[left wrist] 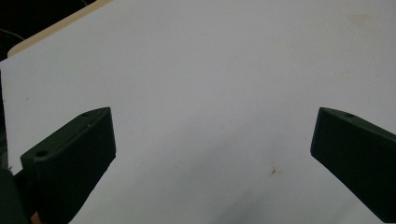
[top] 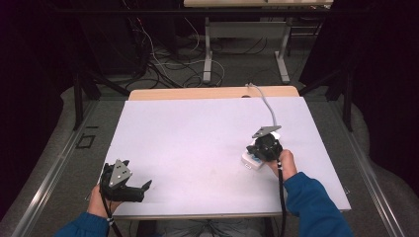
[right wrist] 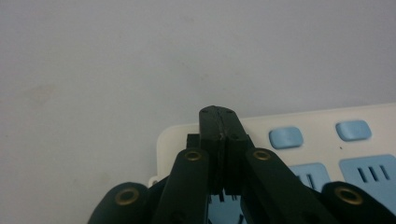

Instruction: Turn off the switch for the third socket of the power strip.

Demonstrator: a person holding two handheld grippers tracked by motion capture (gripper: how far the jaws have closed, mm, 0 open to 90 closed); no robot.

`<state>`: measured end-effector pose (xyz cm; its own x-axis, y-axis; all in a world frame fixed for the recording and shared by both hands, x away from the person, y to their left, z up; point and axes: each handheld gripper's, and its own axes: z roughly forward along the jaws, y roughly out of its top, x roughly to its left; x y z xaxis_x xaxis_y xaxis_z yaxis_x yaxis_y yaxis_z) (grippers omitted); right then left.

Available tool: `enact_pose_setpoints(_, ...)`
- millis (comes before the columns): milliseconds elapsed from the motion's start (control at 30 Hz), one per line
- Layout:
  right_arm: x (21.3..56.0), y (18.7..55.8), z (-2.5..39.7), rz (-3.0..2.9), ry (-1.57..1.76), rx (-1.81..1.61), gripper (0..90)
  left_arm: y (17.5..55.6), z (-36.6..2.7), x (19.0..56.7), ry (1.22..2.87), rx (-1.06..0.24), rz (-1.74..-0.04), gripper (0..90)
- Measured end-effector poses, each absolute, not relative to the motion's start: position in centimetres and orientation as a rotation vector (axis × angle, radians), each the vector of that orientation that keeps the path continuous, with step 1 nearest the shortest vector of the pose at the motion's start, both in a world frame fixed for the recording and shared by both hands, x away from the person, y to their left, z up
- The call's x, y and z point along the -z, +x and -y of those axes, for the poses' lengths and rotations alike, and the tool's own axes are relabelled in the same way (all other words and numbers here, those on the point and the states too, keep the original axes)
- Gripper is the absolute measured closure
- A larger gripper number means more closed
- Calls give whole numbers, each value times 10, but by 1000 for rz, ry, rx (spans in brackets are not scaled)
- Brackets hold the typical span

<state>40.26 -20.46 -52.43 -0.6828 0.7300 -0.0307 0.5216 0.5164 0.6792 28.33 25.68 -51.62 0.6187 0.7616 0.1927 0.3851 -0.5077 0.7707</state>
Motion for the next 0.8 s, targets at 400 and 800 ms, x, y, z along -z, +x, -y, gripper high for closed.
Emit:
enact_pose_setpoints(400, 526, 403, 204, -2429, 1032, -960, 900, 284, -258, 516, 2138, -692, -894, 0)
enact_pose_setpoints(800, 520, 400, 207, -2399, 1011, -984, 826, 283, -258, 516, 2141, -692, -896, 0)
